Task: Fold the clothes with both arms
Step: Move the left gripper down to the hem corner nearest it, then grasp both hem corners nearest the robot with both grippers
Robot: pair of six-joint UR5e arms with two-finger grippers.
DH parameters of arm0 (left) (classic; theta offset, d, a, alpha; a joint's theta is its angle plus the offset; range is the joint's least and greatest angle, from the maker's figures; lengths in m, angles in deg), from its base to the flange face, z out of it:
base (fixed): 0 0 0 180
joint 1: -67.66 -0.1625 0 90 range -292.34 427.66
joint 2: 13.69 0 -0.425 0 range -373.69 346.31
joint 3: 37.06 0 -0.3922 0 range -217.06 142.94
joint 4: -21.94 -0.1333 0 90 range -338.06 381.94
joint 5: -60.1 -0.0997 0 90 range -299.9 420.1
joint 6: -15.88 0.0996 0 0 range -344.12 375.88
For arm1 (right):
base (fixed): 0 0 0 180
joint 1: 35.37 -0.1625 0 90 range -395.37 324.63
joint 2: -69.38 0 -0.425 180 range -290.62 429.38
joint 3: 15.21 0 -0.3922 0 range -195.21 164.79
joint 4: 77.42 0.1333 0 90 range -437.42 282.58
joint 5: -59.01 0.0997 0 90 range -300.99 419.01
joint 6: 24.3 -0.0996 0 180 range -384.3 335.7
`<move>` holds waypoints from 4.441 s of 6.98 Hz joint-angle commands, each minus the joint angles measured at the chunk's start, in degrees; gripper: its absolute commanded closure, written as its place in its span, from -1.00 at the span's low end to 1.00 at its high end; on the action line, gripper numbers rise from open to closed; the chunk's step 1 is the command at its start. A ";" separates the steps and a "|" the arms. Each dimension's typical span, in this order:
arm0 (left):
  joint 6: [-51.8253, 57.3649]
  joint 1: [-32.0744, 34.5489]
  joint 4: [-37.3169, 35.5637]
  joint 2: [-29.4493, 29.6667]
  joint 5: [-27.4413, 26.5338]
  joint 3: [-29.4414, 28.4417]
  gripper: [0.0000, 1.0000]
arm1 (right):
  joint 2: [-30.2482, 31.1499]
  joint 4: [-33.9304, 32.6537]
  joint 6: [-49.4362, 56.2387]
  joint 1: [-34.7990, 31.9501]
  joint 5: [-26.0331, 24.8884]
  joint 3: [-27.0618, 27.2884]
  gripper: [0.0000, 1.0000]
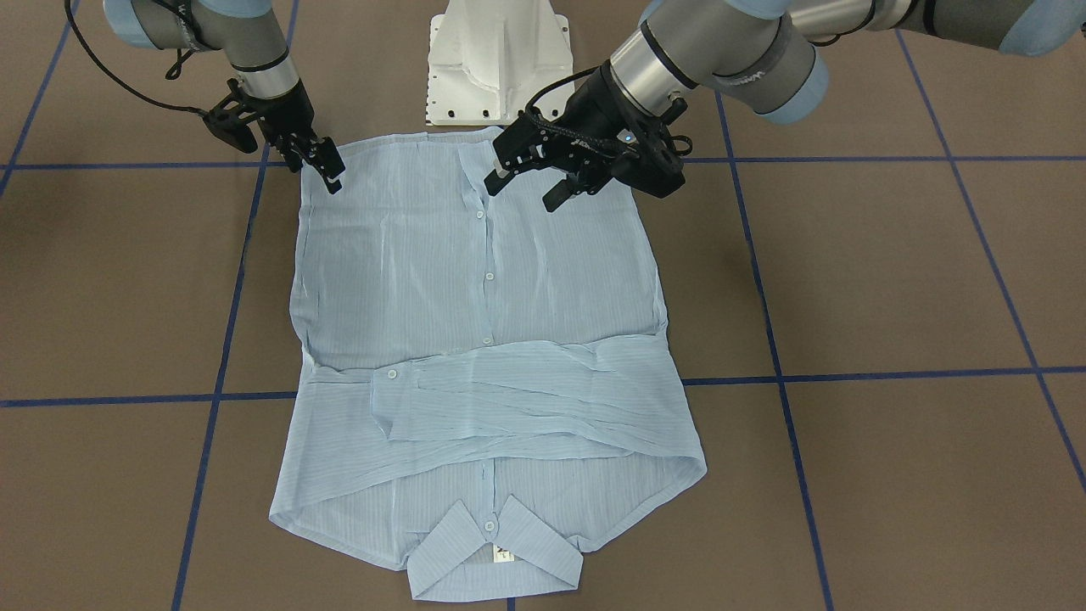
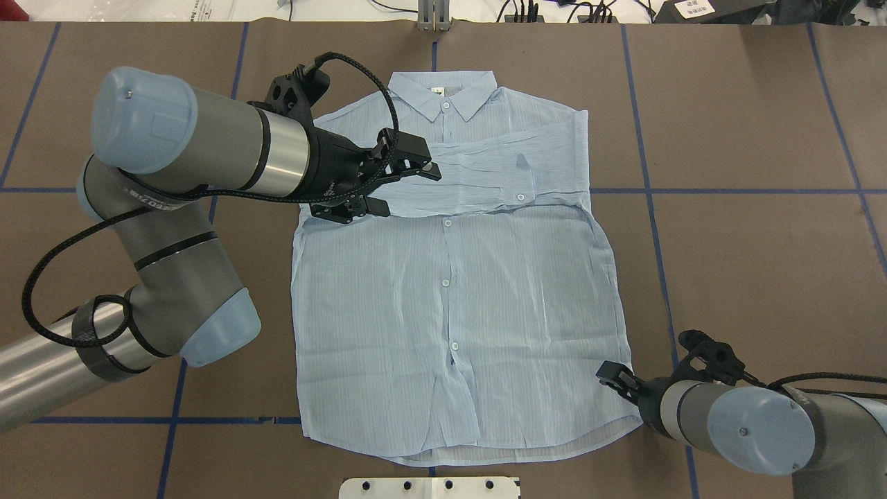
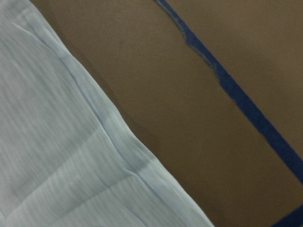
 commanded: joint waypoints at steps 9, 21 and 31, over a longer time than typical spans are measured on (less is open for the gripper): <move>-2.90 -13.27 -6.25 -11.71 -9.09 8.89 -0.93 | 5.11 0.00 -2.03 4.25 1.07 6.92 1.00; -7.56 -31.62 -16.05 -26.72 -22.61 12.55 0.99 | 6.26 0.00 -2.29 6.28 0.46 8.87 1.00; -13.15 -32.67 -26.48 -27.69 -23.23 29.99 1.00 | 11.85 -0.18 -5.35 7.15 1.07 18.14 1.00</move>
